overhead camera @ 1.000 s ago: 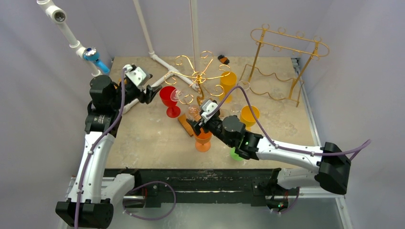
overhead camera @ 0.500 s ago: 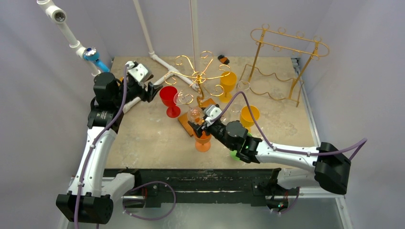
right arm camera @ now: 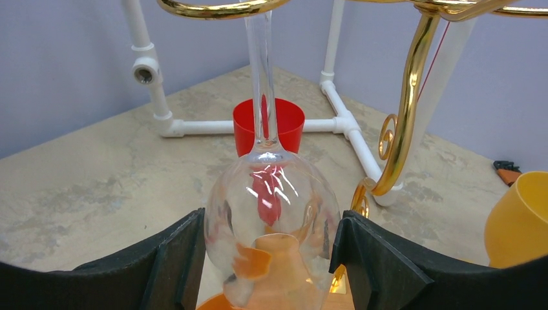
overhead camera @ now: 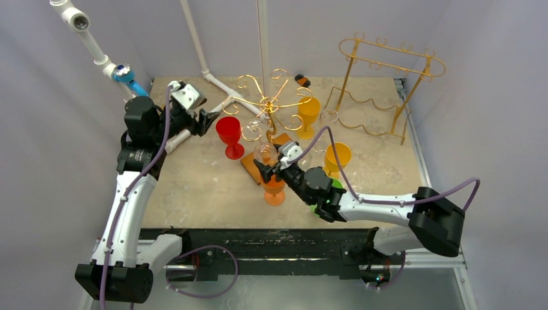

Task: Place the wine glass upside down on the wine glass rack
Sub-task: Turn the wine glass upside down at the wine rack.

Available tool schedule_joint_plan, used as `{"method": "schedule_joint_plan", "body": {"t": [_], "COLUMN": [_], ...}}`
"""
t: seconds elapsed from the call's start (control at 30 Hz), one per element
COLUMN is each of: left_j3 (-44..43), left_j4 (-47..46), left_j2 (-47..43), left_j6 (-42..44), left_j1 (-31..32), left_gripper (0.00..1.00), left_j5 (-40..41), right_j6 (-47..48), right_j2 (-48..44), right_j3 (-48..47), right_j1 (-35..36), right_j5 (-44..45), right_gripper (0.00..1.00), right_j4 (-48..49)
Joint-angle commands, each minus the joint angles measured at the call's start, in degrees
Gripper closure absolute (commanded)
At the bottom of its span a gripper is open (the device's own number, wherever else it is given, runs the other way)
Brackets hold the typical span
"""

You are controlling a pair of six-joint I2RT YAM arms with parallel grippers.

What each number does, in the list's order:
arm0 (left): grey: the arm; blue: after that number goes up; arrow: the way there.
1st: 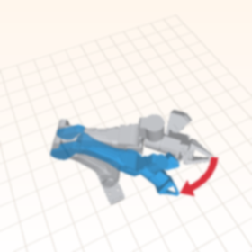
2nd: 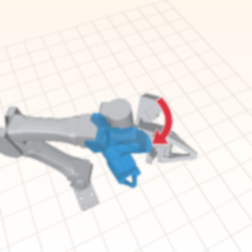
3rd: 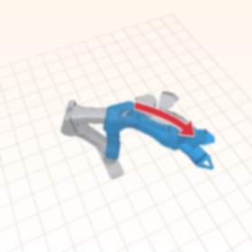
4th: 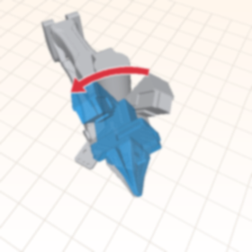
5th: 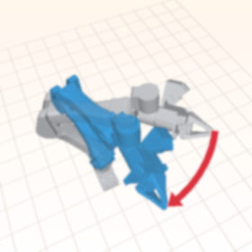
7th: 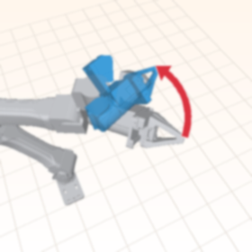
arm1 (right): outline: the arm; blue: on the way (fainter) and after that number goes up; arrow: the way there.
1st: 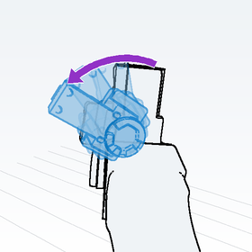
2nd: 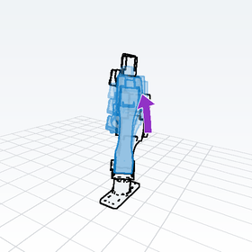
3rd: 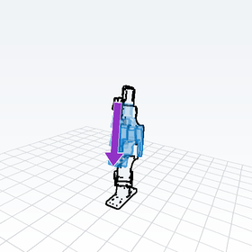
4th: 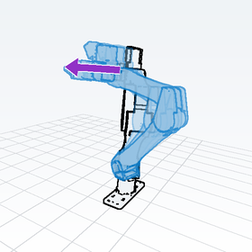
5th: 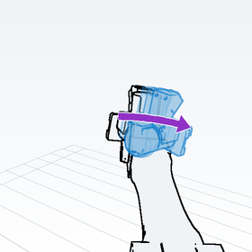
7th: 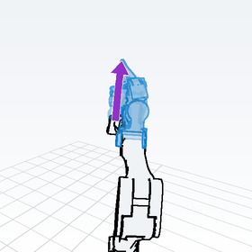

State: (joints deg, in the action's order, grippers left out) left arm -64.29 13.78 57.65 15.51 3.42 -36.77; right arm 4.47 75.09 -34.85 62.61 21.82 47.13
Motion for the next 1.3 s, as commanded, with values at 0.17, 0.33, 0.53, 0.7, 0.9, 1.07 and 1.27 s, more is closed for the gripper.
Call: {"method": "schedule_joint_plan", "body": {"t": [0.17, 0.33, 0.53, 0.7, 0.9, 1.07, 1.27], "left_j3": [-2.46, -2.3, -2.17, -2.05, -1.85, -2.38, -2.56], "left_j4": [-2.03, -2.09, -2.09, -2.09, -2.26, -2.44, -2.62], "left_j2": [-0.49, -0.67, -1.02, -1.31, -1.49, -1.4, -1.22], "left_j6": [-1.18, -1.44, -1.8, -1.2, -1.09, -1.87, -2.63], "left_j1": [0.29, 0.27, 0.27, 0.32, 0.35, 0.27, 0.35], "left_gripper": [0.43, 0.43, 0.42, 0.41, 0.4, 0.4, 0.4], "left_j5": [0.39, -0.06, -0.56, -0.38, -0.56, -0.96, -1.09], "right_j6": [-0.72, -0.35, -0.44, -0.51, -0.86, -0.54, -0.58], "right_j2": [2.91, 0.78, -3.1, -5.64, -5.99, -3.98, -0.34], "right_j3": [-0.69, -0.83, -0.27, -0.3, -0.73, -0.29, -1.28], "right_j1": [-0.03, -0.03, -0.03, -0.03, -0.03, -0.03, -0.08], "right_j5": [3.94, 2.65, 0.35, -0.61, -2.6, -2.62, -1.96], "right_gripper": [0.39, 0.23, 0.02, 0.01, 0.01, 0.01, 0.01], "right_j4": [7.04, 5.18, 1.84, -0.67, -2.8, -1.27, 0.75]}}
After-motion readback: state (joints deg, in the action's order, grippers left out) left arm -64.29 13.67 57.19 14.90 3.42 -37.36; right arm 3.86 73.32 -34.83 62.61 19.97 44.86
